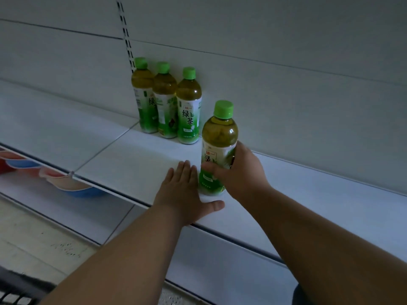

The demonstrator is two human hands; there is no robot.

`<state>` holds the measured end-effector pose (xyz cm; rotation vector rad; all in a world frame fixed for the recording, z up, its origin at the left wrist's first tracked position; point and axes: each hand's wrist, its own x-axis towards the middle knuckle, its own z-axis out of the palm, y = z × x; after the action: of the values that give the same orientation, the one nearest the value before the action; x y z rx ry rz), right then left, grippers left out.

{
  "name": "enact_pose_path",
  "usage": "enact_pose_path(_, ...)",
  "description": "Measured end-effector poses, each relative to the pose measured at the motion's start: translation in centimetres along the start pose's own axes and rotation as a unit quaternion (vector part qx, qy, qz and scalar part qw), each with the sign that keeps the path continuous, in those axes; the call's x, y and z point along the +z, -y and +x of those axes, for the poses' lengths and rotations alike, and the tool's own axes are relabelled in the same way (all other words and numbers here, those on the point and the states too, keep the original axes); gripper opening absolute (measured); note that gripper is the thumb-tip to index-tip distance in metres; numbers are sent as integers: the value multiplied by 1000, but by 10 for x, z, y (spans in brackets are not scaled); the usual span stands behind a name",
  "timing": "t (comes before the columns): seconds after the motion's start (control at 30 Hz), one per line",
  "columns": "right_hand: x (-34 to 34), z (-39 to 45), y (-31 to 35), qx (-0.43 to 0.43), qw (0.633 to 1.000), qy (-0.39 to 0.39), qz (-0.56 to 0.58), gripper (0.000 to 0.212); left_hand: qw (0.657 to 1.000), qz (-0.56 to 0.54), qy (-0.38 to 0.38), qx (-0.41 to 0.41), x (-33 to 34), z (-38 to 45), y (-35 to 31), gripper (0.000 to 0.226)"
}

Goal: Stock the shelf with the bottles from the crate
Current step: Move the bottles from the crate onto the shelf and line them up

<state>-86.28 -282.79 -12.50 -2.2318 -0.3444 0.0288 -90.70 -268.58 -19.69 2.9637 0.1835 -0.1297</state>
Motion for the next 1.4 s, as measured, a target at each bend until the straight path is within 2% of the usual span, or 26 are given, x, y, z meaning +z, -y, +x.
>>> enact_pose_path(0.33,21,93,9,-1,997,-16,-73,70,1000,-4,-26,-18,5,0,0,138)
enact_pose_path(0.53,31,132,11,3,999,-37,-34,67,1000,4,-12,-19,2,-1,-1,130)
enact_pose_path(0.73,33,140,9,4,998,-48,-44,69,1000,-9,-14,-17,2,0,-2,130)
enact_pose_path(0.87,28,101,-3,-14,996,-62,-68,76,1000,-22,-17,-11,1,-2,1,130)
enact_pose_path(0.97,11,49,-9,-76,991,-23,-112,78,999,-40,-10,-11,-5,-5,0,127)
enact_pose_path(1.1,-20,-7,7,-140,963,78,-218,79,990,-131,-26,-48,-26,-33,6,108)
enact_pose_path(1.27,-26,-59,57,-231,904,182,-309,77,990,-52,-124,-45,-69,-121,31,74)
enact_pose_path(1.4,6,-103,107,-304,869,221,-322,73,985,24,-129,-109,-95,-214,54,75)
